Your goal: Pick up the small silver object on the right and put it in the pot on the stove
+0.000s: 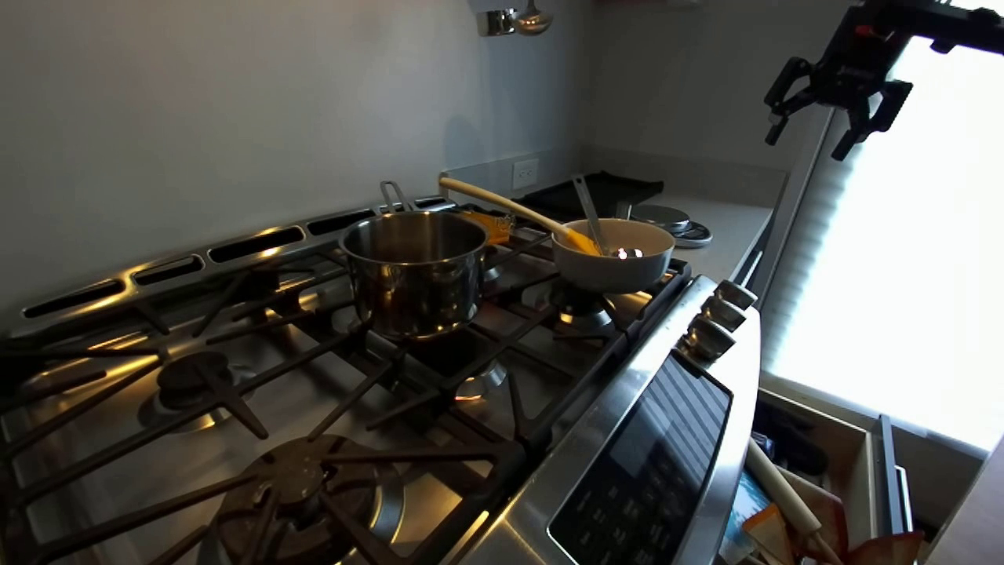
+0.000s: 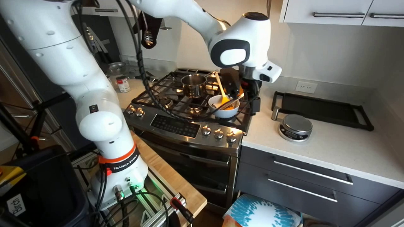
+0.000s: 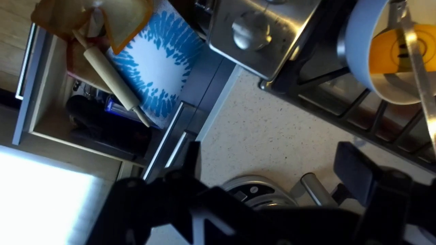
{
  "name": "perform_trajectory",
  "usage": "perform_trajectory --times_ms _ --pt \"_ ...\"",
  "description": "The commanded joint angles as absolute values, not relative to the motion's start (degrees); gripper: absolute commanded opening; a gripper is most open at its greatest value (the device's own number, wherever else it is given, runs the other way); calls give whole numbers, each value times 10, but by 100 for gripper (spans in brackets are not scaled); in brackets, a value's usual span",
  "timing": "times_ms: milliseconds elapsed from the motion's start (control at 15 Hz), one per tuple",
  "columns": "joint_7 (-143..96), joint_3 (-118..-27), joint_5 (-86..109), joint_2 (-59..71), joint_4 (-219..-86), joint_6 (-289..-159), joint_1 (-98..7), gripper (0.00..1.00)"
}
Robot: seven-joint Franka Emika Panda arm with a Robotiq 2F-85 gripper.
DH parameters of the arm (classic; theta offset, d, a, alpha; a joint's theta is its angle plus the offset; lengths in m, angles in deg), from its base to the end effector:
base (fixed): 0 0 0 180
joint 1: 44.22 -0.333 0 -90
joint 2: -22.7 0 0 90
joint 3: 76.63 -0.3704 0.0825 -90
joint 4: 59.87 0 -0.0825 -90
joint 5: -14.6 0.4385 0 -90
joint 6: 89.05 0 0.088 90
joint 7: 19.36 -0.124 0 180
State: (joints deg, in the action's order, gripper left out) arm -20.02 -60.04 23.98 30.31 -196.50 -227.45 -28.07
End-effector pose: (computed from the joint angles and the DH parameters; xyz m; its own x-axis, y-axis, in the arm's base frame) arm 0.4492 -0.2866 0.3884 0.7508 -0.6449 0.1432 -0.6244 -0.7635 -0.1649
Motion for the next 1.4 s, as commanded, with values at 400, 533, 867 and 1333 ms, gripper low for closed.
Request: perform_trajectory --times_ms 400,533,867,1333 --pt "-104 -622 198 81 -1771 -2313 -272 100" --pt "-95 -632 201 45 -1733 -2313 -270 100" --pt "-9 -675 262 16 -1708 -2335 -241 100" --pt "147 -732 273 -111 -1573 -2317 -210 100"
